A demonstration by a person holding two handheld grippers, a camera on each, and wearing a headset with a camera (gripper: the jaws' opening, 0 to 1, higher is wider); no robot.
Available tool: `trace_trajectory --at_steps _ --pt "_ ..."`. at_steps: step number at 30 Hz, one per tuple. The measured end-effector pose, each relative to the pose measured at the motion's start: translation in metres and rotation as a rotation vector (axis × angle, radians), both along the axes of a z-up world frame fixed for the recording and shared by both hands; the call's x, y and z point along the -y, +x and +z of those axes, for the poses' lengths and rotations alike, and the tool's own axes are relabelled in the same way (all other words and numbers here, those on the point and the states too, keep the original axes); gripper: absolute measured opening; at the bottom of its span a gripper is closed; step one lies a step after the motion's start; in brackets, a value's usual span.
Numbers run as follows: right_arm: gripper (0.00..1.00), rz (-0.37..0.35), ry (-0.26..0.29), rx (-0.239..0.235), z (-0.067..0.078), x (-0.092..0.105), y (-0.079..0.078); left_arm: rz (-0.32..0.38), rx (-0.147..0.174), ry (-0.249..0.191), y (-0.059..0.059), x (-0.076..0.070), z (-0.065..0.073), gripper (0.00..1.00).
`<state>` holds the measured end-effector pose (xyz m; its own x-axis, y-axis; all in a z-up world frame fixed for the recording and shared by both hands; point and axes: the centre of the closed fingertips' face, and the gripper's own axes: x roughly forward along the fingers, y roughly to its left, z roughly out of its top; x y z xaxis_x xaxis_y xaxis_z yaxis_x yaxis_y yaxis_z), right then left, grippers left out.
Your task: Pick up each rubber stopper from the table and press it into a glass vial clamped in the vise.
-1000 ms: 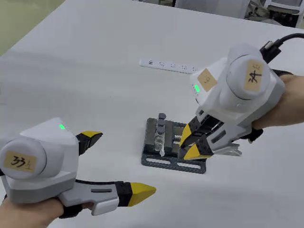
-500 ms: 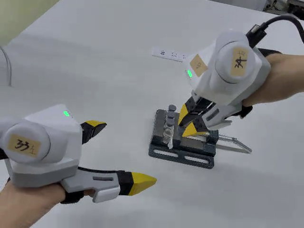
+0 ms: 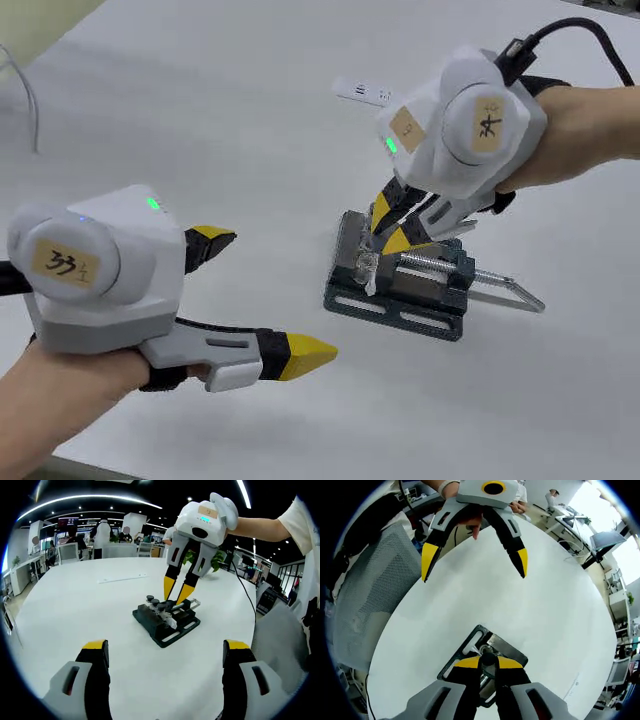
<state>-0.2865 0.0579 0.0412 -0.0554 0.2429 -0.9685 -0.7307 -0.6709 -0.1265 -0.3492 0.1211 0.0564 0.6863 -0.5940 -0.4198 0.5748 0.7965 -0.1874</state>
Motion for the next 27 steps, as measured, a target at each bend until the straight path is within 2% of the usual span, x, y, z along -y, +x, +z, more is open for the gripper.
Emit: trace_trajectory --at_steps 3,14,27 --pt "0.05 0.013 -0.004 0.013 -0.0037 0.0 0.0 0.006 -0.002 -0.003 -0.0005 0.0004 0.0003 0.94" --pt "0.05 0.016 -0.021 0.0 -0.0106 -0.0013 -0.0014 0.01 -0.012 -0.012 -0.0032 0.0011 -0.0016 0.92" --pt "0.05 0.006 -0.016 -0.012 -0.0076 -0.0041 -0.001 0.003 -0.015 -0.026 -0.0044 0.0064 -0.0011 0.91"
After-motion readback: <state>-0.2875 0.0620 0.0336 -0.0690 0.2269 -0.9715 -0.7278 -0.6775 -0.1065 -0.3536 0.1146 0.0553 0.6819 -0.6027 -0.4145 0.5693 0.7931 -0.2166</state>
